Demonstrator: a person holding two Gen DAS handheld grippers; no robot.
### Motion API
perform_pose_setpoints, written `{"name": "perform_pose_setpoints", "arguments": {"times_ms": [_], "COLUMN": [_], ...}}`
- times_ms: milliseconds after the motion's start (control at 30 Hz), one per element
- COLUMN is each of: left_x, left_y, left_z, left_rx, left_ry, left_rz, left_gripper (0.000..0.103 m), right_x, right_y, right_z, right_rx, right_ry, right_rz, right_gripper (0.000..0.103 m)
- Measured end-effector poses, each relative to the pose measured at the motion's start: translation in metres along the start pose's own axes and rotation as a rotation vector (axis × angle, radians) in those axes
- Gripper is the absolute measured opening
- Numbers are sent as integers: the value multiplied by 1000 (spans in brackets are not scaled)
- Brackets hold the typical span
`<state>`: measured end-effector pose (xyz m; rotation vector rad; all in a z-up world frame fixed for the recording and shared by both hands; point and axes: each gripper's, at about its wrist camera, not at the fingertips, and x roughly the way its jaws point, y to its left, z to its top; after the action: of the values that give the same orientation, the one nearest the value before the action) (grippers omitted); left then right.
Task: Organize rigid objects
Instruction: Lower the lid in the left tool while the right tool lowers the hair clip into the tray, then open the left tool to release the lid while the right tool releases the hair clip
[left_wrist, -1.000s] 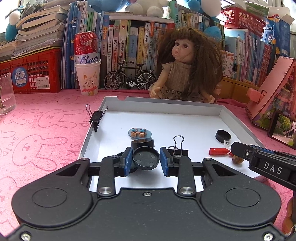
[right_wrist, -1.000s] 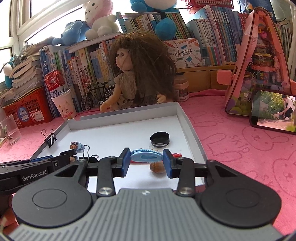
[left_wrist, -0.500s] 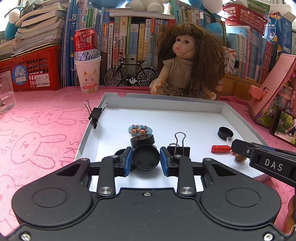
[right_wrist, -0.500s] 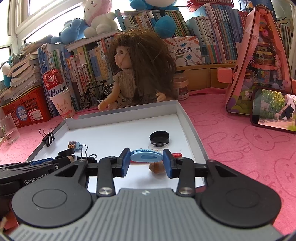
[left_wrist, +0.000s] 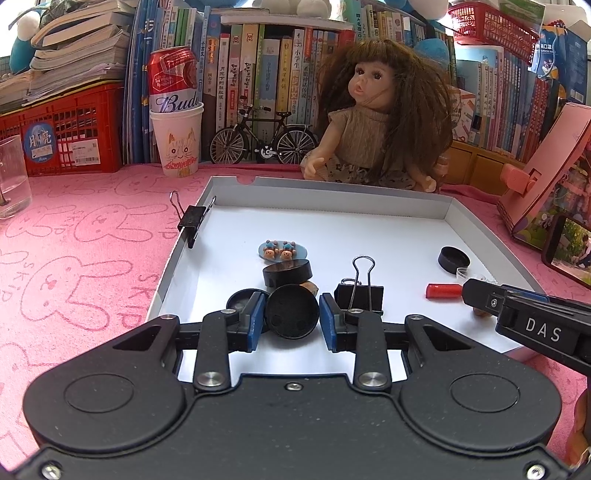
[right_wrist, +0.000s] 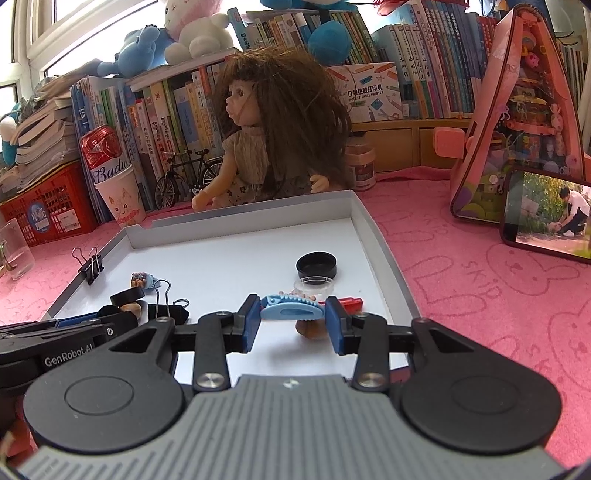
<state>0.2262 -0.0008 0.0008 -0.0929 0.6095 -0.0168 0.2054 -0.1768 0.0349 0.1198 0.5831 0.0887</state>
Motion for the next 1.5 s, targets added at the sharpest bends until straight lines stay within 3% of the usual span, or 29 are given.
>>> {"name": "perform_pose_setpoints", "arguments": {"times_ms": [767, 900, 1500], "left_x": [0, 0, -16], "left_y": [-4, -4, -9], "left_z": [-1, -1, 0], "left_rx": [21, 23, 45], "left_ry": [8, 7, -8], "left_rz": [18, 17, 16], "left_gripper": [31, 36, 43], "right_x": [4, 4, -10], "right_y": [3, 3, 9], "right_z": [0, 0, 2], "right_rx": [-15, -17, -54], "right_ry": [28, 27, 8], "right_rz": [-9, -8, -2], "right_gripper": [46, 46, 52]}}
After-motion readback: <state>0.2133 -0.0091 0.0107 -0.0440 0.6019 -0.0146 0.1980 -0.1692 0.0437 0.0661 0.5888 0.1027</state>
